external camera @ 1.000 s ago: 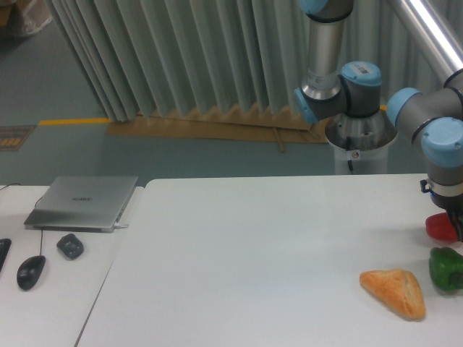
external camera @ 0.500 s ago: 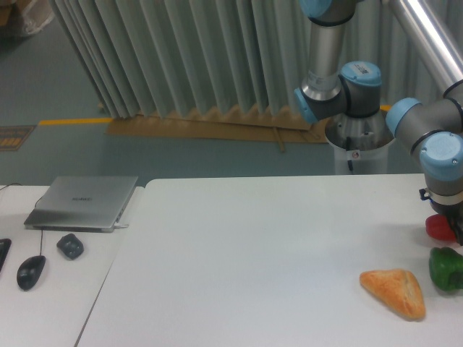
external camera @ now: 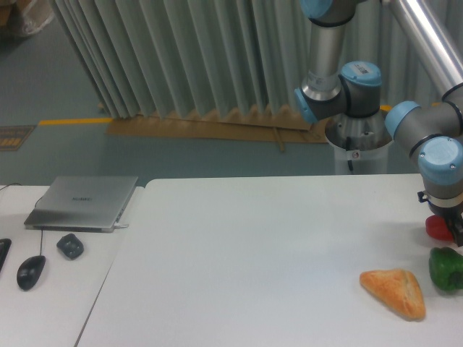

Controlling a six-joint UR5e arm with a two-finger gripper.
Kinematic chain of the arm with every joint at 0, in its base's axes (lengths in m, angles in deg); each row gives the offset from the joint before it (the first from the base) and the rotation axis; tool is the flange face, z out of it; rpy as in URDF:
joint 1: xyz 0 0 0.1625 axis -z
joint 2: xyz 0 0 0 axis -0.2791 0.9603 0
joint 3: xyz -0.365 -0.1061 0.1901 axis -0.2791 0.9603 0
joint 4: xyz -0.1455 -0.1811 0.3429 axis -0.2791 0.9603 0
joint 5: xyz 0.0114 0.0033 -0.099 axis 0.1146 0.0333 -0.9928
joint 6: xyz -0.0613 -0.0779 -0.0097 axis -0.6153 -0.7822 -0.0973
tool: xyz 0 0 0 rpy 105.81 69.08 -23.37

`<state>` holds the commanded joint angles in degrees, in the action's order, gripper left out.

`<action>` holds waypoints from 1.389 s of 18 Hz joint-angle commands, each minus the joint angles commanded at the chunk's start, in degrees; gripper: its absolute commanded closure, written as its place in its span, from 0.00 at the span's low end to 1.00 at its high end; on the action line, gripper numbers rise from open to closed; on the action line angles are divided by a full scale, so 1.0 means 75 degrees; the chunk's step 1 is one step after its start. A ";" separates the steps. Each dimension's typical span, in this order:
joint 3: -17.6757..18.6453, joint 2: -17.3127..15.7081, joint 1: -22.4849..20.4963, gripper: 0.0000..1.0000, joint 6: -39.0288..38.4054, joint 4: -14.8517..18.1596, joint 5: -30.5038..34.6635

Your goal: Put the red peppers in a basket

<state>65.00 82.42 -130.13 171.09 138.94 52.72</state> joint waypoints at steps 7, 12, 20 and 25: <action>-0.0059 -0.0023 0.0000 0.63 -0.0059 0.0012 0.0012; -0.0059 -0.0152 0.0058 0.63 -0.0047 0.0082 -0.0046; 0.0023 -0.0270 0.0141 0.11 -0.0141 0.0047 -0.0036; 0.0000 -0.0234 0.0187 0.04 -0.0668 0.0012 0.0000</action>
<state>65.00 80.66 -128.73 166.08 139.02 52.72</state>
